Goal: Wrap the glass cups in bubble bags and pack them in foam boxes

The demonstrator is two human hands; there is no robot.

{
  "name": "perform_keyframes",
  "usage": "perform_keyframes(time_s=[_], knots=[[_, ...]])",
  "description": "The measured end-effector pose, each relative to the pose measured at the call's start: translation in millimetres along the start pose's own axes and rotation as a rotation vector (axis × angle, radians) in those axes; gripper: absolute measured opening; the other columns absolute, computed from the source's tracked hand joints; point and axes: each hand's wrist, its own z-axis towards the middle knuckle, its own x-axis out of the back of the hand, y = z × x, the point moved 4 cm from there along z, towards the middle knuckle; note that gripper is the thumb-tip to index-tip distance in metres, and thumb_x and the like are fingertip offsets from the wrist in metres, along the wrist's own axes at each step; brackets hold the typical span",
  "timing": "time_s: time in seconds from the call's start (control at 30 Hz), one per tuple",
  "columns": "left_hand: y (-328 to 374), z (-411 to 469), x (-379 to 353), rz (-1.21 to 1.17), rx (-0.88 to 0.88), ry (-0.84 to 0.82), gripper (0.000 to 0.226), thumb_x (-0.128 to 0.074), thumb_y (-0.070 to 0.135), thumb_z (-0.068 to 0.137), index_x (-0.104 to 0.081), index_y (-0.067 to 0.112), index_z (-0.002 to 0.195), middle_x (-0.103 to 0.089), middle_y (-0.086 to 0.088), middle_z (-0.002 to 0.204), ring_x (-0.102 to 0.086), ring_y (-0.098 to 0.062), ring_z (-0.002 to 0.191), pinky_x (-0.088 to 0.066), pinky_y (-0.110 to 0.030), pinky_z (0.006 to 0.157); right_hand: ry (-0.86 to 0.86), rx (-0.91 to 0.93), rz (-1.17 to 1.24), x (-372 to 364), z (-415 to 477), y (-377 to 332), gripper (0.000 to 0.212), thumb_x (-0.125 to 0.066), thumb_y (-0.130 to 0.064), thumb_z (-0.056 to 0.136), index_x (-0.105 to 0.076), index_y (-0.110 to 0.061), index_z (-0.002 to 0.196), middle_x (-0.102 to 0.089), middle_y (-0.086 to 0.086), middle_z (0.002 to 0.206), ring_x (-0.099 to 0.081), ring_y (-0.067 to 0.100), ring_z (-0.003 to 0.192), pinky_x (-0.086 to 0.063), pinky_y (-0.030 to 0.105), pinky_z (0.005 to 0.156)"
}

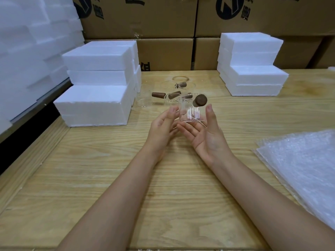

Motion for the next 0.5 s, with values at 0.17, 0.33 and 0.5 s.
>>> perform_keyframes(time_s=[0.17, 0.33, 0.5], knots=[[-0.2, -1.9, -2.6, 0.053, 0.007, -0.1, 0.051, -0.054, 0.052, 0.074, -0.066, 0.015, 0.106, -0.071, -0.005, 0.102, -0.067, -0.021, 0.1, -0.051, -0.031, 0.093, -0.045, -0.102, -0.059, -1.3, -0.8, 6.8, 0.056, -0.047, -0.052, 0.092, -0.058, 0.001, 0.107, -0.072, 0.018, 0.09, -0.07, 0.025, 0.084, -0.058, 0.029, 0.07], [-0.1, -2.4, -0.6, 0.024, 0.022, -0.097, 0.051, -0.055, 0.047, 0.075, -0.065, 0.01, 0.109, -0.065, -0.013, 0.102, -0.063, -0.024, 0.095, -0.053, -0.03, 0.083, 0.028, -0.083, -0.2, -1.4, -0.9, 5.8, 0.058, -0.044, -0.056, 0.091, -0.062, -0.001, 0.096, -0.071, 0.013, 0.078, -0.07, 0.024, 0.072, -0.059, 0.031, 0.064], [-0.7, -0.3, 1.8, -0.041, 0.031, -0.026, 0.04, -0.059, 0.044, 0.072, -0.067, 0.013, 0.097, -0.072, -0.004, 0.103, -0.067, -0.019, 0.096, -0.054, -0.031, 0.088, 0.192, 0.137, -0.59, 6.1, -0.9, -0.4, 0.045, -0.037, -0.047, 0.098, -0.067, -0.017, 0.083, -0.065, 0.004, 0.067, -0.059, 0.015, 0.051, -0.052, 0.029, 0.051]])
